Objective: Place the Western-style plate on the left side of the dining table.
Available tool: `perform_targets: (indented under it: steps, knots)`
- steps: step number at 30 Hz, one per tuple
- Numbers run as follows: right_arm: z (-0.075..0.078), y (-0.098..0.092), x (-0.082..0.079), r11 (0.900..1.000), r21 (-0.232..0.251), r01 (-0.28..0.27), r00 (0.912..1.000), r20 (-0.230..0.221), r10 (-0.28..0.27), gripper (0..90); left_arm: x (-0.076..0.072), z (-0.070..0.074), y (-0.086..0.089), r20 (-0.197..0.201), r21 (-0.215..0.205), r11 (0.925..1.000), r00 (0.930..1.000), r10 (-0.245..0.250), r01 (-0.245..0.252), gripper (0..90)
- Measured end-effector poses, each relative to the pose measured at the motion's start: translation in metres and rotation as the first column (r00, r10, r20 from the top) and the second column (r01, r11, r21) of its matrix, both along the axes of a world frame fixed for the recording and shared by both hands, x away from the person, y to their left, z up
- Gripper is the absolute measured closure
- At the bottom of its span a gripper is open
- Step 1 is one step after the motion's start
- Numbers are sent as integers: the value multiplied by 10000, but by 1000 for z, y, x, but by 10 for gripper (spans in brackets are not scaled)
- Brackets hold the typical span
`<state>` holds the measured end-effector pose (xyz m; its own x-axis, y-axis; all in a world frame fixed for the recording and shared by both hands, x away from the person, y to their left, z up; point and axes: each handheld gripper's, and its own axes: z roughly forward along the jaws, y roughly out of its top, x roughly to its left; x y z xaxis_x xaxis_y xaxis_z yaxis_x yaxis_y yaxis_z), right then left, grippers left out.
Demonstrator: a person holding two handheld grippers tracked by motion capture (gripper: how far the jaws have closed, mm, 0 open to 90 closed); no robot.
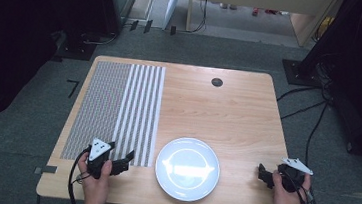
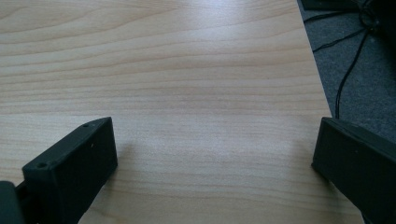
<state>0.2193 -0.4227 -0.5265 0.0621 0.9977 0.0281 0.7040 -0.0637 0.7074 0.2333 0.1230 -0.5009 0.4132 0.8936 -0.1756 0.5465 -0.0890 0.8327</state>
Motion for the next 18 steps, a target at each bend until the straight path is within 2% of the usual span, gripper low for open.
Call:
perform_targets:
  steps: [6, 11, 12, 15, 17, 18]
  knots:
    - [0, 2, -2, 9999, 38, -146, 9999, 40, 146, 0, -2, 0, -9, -26, 57, 9994, 9994, -337, 337, 177]
    - [2, 9, -5, 9985, 194, -512, 9985, 201, 508, 0, -1, -1, -11, -98, 23, 9989, 9988, -477, 477, 177]
    - [3, 13, -5, 9971, 358, -674, 9973, 323, 663, 0, -2, -1, -12, -129, -44, 9986, 9985, -532, 532, 177]
    - [5, 19, -6, 9948, 438, -920, 9947, 506, 898, 0, -3, -1, -14, -128, -49, 9981, 9980, -617, 616, 177]
    - [6, 23, -6, 9911, 813, -1055, 9931, 592, 1008, 0, -3, -1, -15, -118, -25, 9979, 9979, -643, 643, 177]
    - [6, 23, -6, 9911, 813, -1055, 9931, 592, 1008, 0, -3, -1, -16, -119, -20, 9978, 9977, -668, 668, 177]
